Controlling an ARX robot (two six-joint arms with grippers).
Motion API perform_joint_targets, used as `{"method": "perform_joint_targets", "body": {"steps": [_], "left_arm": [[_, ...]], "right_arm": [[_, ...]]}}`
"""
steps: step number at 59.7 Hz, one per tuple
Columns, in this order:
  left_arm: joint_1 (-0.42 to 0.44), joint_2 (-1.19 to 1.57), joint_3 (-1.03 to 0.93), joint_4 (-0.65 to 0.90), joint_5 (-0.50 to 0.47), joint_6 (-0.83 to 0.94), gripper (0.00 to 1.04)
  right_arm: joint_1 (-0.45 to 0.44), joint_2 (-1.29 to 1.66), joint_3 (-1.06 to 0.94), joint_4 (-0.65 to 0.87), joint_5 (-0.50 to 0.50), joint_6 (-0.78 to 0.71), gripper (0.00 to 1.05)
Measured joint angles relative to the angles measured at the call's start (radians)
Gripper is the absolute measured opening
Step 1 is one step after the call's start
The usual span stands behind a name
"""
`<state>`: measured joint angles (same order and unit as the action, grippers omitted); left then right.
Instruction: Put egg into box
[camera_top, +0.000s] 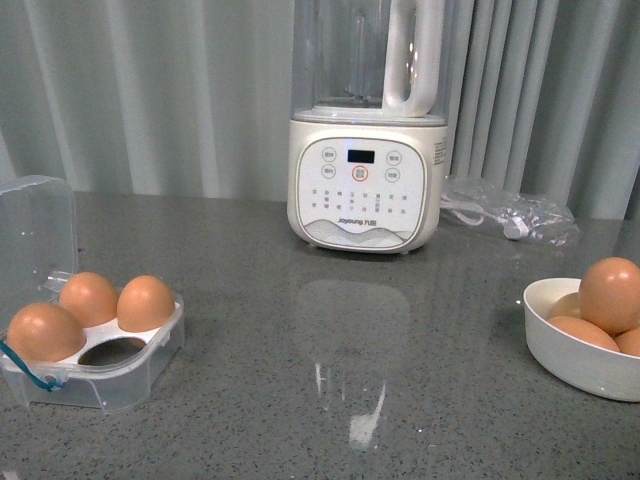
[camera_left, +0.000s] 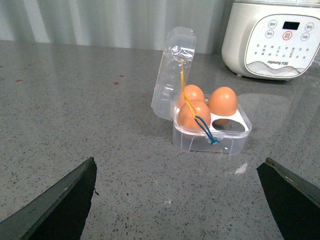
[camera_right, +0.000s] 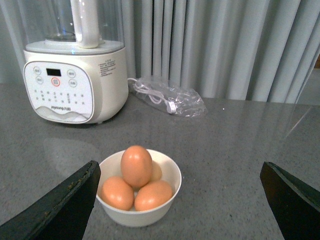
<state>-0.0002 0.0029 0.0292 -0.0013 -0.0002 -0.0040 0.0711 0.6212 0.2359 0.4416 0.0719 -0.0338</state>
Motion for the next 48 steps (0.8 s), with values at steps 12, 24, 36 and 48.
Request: {"method": "perform_joint_targets", "body": {"steps": [12, 24, 36, 48], "left_arm": [[0.000, 0.000, 0.000, 0.000, 0.000, 0.000, 0.98], [0.000, 0.000, 0.000, 0.000, 0.000, 0.000, 0.98], [0.000, 0.000, 0.000, 0.000, 0.000, 0.000, 0.98], [0.000, 0.000, 0.000, 0.000, 0.000, 0.000, 0.98]], "right_arm": [[-0.086, 0.339, 0.200, 0.043, -0.092, 0.062, 0.98], [-0.089, 0.560, 0.388, -0.028, -0.127, 0.120, 0.98], [-0.054, 0.684, 0.477, -0.095, -0.124, 0.113, 0.98], [-0.032, 0.788, 0.498, -0.093, -0.137, 0.080, 0.98]]}}
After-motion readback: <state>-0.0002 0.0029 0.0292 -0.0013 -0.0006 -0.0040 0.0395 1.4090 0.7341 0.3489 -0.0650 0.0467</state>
